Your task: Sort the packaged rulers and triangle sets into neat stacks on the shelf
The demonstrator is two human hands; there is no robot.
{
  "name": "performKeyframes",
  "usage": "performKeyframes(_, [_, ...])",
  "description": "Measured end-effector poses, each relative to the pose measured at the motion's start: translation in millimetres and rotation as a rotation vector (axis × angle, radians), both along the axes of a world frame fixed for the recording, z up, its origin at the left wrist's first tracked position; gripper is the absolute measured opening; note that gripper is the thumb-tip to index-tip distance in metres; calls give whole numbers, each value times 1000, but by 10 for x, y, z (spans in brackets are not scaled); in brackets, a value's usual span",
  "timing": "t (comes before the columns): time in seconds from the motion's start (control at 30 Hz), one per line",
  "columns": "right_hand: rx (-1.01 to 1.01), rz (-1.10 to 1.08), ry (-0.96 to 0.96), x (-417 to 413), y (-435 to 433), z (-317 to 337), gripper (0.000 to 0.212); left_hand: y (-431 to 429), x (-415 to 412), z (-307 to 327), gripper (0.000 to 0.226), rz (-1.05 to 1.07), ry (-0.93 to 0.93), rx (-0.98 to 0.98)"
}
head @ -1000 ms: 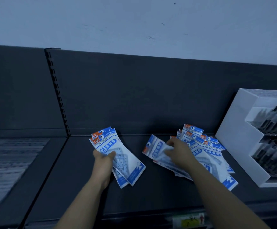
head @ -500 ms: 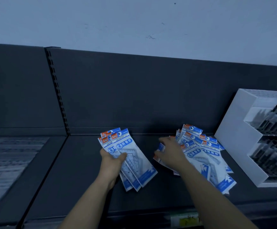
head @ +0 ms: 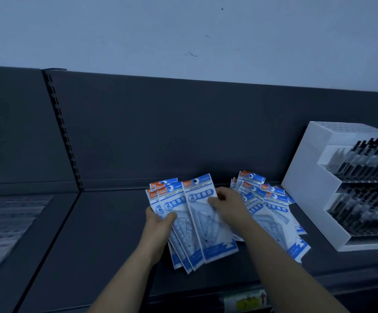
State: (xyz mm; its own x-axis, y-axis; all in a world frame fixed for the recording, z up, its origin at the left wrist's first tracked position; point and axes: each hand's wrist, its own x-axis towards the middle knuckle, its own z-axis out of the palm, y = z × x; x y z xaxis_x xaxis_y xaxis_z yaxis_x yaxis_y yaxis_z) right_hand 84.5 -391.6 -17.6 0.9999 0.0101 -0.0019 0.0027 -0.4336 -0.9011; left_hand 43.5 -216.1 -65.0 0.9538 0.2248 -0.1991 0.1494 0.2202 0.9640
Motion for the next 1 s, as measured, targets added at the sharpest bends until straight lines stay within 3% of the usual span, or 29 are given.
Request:
performKeyframes(0.13, [79,-7,-12,-27,179,-76,5,-149,8,25,60,-50,-46,44])
performKeyframes(0.2, [34,-25,-70,-10,98,-111,15,-170,34,7,60,-39,-60,90])
performKeyframes(0.3, [-375,-160,-118,57,-330,-164,41,-143,69,-30,54,-23,-35,95])
performKeyframes(0.37, [-657,-254,-12,58,-661,-215,51,-144,93,-59,53,-20,-12,63])
performKeyframes(0.47, [-812,-323,206,-18,-903,-270,60,-211,103,-57,51,-46,9,40])
performKeyframes(0.6, [-756,-356,175,-38,-908,-301,71,-280,116,-50,50,-71,8,47])
performKeyframes(0.8, [-413,-306,-15,-44,-706,-85,63,-291,113,-40,46,-71,4,56])
performKeyframes(0.9, [-223,-174,-5,-15,-416,34,67,-303,117,-8,42,-57,-3,33])
performKeyframes(1.0, [-164,32,94,16,-102,-60,65,-321,117,57,40,-30,-48,-13])
